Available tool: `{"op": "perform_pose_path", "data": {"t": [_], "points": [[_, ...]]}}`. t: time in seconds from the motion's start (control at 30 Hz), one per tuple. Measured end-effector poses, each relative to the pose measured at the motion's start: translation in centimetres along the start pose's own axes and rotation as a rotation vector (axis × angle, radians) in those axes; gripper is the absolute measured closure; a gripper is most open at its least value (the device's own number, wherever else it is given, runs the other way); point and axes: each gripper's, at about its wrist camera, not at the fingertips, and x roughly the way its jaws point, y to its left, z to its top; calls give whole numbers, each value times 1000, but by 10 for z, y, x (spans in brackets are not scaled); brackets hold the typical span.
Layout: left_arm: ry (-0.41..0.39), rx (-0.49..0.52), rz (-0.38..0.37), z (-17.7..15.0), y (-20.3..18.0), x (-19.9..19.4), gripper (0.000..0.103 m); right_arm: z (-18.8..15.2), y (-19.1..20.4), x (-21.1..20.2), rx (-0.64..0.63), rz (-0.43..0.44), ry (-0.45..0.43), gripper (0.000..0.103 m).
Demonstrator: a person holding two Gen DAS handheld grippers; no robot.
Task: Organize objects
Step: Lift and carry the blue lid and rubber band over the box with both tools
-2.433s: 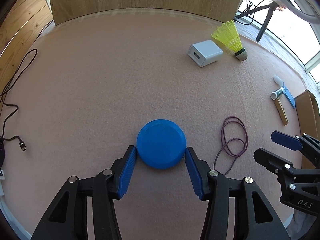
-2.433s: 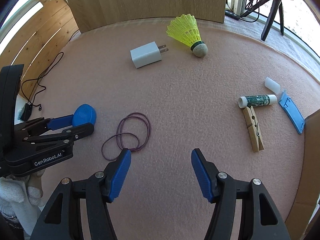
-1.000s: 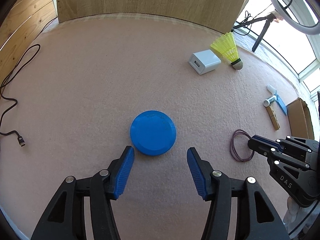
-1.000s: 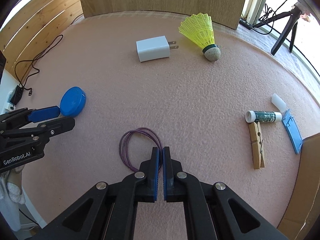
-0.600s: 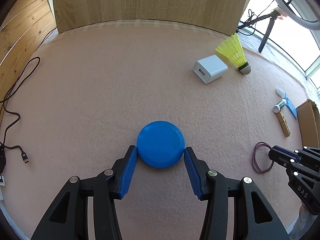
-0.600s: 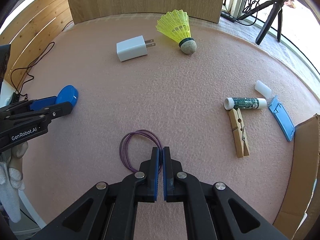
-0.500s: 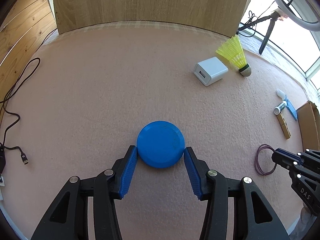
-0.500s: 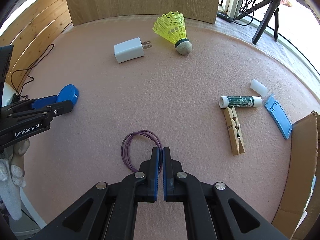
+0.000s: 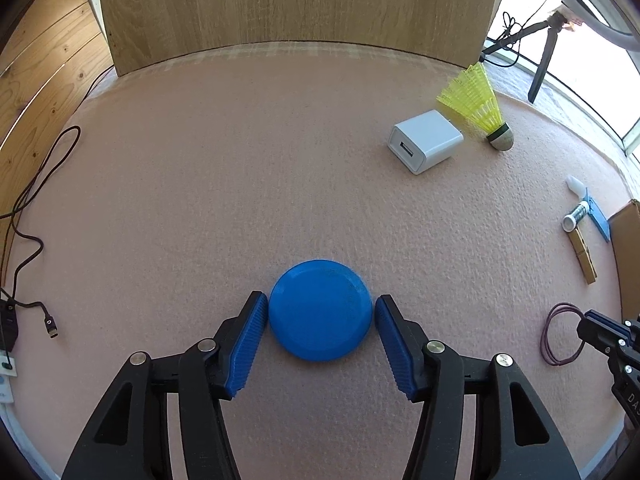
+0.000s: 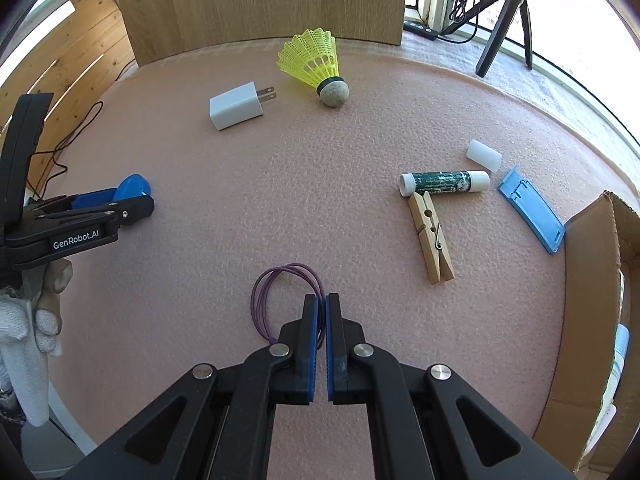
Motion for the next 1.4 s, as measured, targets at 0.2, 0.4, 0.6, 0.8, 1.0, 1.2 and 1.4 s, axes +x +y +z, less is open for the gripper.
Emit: {"op": "perform_pose_path", "data": {"t": [0.2,0.4,0.6,0.8,1.0,1.2,1.4], "points": [[-8,-30,-35,-7,-1,-8,49,-7,-15,-19,29,0,-36,100],[-37,-27,-70,-11,-11,-27,49,-15,-35,-53,62,3,-97,100],[-63,10,-113,-11,-44,-48,49,-23,-62,-93,98,-13,-168,100],[-90,82,-170,-4,-93,-64,49,-38,-98,-128,158,-57,-224,100],[-121,167,-232,3,-155,-77,49,-61,-142,-154,233,-112,-254,100],[-134,252,-290,7,-220,-84,49,-88,-181,-171,301,-161,-267,100],[-140,332,-341,10,-281,-90,49,-107,-209,-176,350,-184,-260,100]]}}
